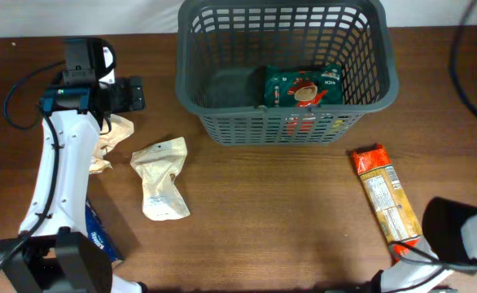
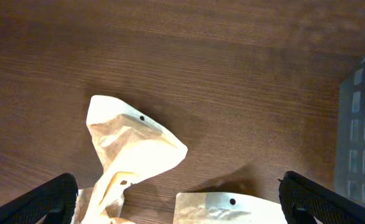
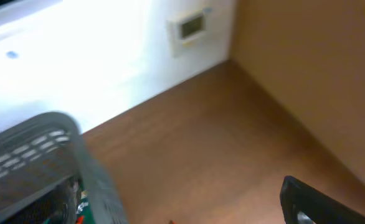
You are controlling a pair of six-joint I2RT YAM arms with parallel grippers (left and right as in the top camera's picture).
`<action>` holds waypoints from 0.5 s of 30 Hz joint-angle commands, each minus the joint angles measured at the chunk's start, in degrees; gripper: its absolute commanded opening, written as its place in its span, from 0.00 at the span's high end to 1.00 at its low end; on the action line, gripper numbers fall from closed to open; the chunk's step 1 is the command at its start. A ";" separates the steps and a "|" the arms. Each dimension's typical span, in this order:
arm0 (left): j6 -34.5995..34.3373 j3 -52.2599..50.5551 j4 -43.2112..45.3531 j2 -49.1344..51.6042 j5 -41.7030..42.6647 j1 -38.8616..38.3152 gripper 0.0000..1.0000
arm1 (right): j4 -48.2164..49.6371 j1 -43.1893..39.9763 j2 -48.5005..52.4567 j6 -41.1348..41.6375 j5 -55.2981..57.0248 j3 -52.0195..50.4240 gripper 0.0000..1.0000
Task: Pack container
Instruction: 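Grasp the orange-capped snack bar with the right gripper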
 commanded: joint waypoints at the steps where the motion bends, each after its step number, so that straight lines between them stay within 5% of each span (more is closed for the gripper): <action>1: 1.18 0.09 0.68 1.99 -0.85 -0.04 0.01 | -0.39 -2.64 -4.46 4.63 4.04 -9.97 0.01; 8: 2.62 0.09 1.90 4.20 -0.81 0.87 0.01 | -0.39 -3.78 -24.57 3.65 3.34 -45.83 0.01; 15: 4.15 0.09 4.37 4.46 -0.76 1.55 0.01 | 0.20 -3.74 -47.87 -17.35 -14.40 -77.00 0.01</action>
